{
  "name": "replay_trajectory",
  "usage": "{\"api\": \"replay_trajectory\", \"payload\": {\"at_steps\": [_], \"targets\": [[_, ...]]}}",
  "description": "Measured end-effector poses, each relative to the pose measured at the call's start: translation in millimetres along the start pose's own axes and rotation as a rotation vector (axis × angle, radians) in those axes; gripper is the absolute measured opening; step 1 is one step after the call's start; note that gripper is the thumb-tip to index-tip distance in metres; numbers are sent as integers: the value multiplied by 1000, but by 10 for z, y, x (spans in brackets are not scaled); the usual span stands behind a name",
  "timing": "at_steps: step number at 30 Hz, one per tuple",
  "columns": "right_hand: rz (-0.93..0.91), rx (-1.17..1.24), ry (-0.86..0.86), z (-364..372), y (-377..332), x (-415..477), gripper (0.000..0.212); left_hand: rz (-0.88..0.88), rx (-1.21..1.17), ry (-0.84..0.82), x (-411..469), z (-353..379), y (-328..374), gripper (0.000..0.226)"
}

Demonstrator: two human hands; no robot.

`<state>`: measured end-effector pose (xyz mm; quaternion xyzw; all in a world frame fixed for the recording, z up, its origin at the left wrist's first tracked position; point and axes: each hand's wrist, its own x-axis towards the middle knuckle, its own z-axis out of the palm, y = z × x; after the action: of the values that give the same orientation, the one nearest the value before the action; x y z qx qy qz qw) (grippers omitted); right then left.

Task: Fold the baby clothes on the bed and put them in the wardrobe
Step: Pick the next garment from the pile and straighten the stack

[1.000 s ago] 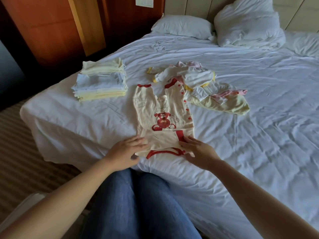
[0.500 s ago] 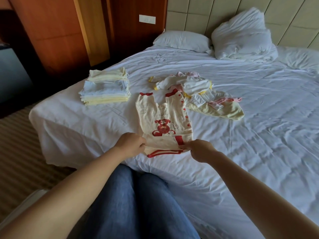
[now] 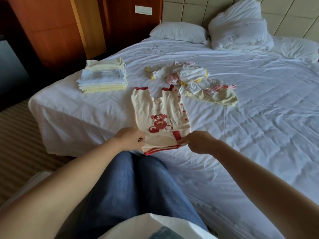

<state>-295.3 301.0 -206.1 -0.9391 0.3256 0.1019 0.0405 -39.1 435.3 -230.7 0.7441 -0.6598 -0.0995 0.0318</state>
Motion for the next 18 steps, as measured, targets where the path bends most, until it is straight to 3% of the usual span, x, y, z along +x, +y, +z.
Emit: {"api": "replay_trajectory", "payload": {"at_steps": [5, 10, 18], "targets": [[-74, 15, -37, -48, 23, 15, 33, -13, 34, -107, 27, 45, -22, 18], [-112, 78, 161, -196, -30, 336, 24, -159, -90, 102, 206, -70, -123, 30], [-54, 161, 187, -614, -241, 1359, 30, -269, -215, 324, 839, -436, -486, 25]]}}
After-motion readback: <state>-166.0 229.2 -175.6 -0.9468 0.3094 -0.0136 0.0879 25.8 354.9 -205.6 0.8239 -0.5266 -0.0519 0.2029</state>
